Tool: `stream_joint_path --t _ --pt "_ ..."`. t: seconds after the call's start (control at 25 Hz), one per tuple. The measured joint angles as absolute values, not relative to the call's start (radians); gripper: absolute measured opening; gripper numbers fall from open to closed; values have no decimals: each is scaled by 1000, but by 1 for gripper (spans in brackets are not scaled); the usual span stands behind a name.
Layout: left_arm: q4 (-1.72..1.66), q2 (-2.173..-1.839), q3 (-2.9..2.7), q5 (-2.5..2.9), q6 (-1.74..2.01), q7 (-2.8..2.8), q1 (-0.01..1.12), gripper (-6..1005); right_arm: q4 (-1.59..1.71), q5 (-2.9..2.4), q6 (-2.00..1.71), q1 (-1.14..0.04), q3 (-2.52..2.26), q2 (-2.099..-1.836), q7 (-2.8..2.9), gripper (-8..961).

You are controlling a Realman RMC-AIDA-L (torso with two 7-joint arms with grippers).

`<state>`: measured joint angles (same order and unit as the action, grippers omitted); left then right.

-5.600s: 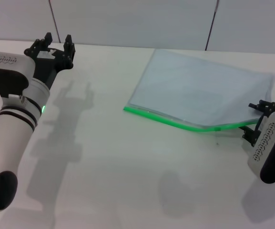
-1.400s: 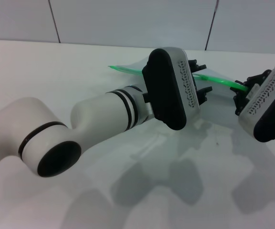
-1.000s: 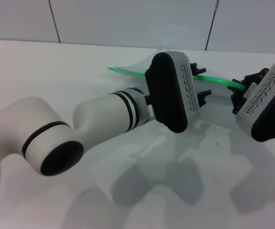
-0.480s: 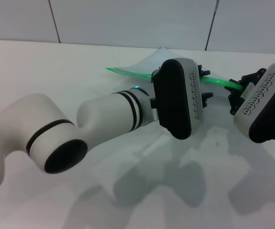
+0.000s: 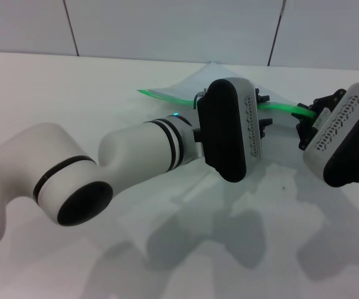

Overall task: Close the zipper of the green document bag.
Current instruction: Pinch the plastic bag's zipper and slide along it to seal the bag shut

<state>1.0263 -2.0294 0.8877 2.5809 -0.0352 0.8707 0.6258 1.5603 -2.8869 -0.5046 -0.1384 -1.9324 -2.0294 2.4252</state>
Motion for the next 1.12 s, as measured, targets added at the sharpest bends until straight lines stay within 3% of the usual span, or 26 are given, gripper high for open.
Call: stream_joint_path --t 1.12 --pt "998 -2034 896 2577 -17 867 635 286 1599 -2887 -503 -131 -1959 -2029 2427 51"
